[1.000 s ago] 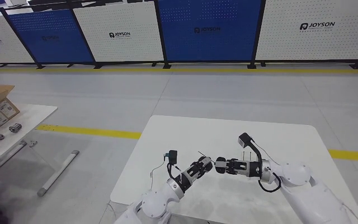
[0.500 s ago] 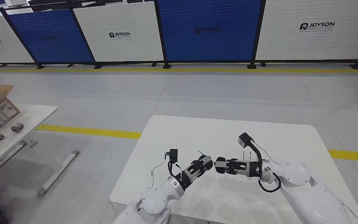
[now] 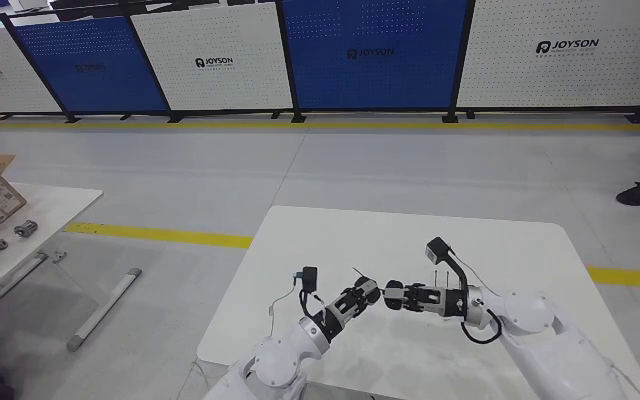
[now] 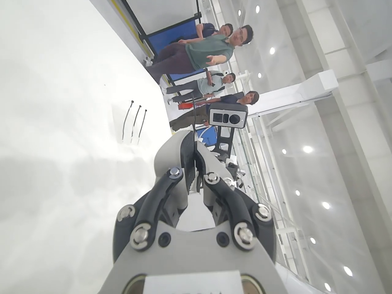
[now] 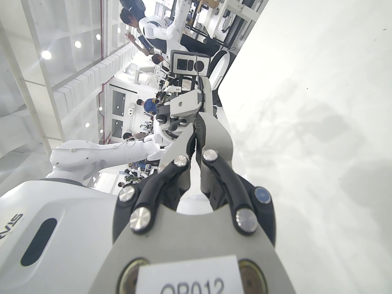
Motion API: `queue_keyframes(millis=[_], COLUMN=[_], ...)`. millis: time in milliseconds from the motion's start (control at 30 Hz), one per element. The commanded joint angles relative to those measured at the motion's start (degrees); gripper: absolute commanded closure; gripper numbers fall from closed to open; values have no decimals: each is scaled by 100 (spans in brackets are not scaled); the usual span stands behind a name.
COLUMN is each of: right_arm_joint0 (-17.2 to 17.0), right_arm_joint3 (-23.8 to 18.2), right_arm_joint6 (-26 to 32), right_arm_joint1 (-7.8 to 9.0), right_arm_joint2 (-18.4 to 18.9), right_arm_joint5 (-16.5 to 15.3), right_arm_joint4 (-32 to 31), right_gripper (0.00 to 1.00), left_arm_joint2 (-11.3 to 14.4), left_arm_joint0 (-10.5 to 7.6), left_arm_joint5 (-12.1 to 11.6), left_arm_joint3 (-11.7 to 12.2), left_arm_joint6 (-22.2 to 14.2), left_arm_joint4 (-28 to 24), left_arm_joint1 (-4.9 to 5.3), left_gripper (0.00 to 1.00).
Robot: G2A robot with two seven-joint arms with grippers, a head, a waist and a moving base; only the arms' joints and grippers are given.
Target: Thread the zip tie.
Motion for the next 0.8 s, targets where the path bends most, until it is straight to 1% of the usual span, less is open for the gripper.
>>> queue_keyframes(millis=[0, 233, 367, 400, 500, 767], right_arm_joint0=[-63, -353, -560, -624, -665, -665], right_arm_joint3=[-47, -228, -400, -459, -507, -507], right_arm_joint6=[1, -46, -187, -214, -230, -230], right_arm_joint1=[22, 129, 188, 202, 210, 210], right_arm_joint2=[83, 459, 697, 757, 790, 790], right_arm_joint5=[1, 31, 112, 132, 152, 152], right_arm_joint4=[5, -27, 1, 28, 39, 39], right_gripper=[0, 0, 0, 0, 0, 0], left_arm_joint2=[9, 64, 152, 199, 316, 316], left_arm_joint0=[6, 12, -5, -9, -16, -16], left_arm_joint5=[28, 57, 29, 23, 42, 42], left_arm_joint3=[-16, -22, 26, 50, 104, 104], left_arm_joint6=[87, 519, 951, 1117, 1383, 1383], left_arm_joint4=[63, 333, 637, 750, 902, 902], left_arm_joint1=[-4, -30, -63, -78, -111, -111], left_gripper=[100, 100, 100, 100, 100, 100])
